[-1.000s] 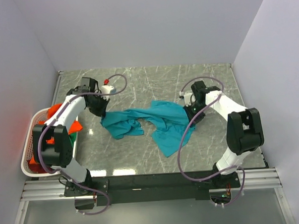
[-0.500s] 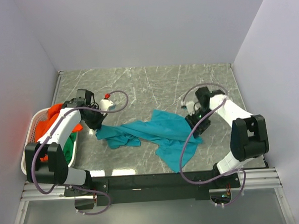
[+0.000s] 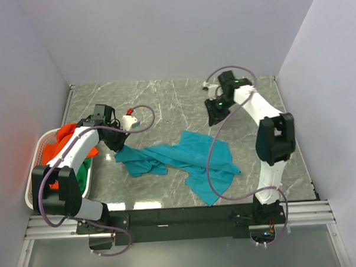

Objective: Fold and stack the t-shirts
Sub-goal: Flatten the tshirt out

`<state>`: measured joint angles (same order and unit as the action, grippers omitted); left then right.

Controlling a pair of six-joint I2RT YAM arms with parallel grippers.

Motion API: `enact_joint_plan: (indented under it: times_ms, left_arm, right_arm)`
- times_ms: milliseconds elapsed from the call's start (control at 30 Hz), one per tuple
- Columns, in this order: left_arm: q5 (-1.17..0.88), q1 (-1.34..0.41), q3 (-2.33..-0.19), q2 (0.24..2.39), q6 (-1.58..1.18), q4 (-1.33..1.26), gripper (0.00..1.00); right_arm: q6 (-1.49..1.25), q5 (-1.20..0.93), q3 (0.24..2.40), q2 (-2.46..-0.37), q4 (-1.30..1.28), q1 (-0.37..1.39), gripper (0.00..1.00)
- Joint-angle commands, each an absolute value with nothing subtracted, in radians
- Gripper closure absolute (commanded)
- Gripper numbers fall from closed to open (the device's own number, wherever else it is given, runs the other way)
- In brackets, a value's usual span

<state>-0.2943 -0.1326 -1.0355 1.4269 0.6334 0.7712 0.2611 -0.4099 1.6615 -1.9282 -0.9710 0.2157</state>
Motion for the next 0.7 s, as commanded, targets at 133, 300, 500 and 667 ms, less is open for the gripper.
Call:
enact_joint_plan:
  times_ms: [133,300,500,667]
  left_arm:
    - [-0.318,-0.137,-1.008,1.408,0.551,0.724,1.00]
    - [-0.314,-0.137,-1.012,1.411,0.537,0.736,1.00]
    - [-0.302,-0.137,-1.023,1.416,0.538,0.753,1.00]
    - [-0.308,-0.137,-1.012,1.431,0.545,0.747,1.00]
  right_arm:
    - [0.163,-0.273,1.822,-2.112,-0.862,0.376,0.52]
    - [0.146,-0.255,1.951,-2.216,-0.859,0.428,0.45]
    - [0.140,-0.279,2.091,-2.339,-0.928,0.471,0.45]
    - [0.144,-0.324,2.056,-2.347,-0.934,0.492,0.34]
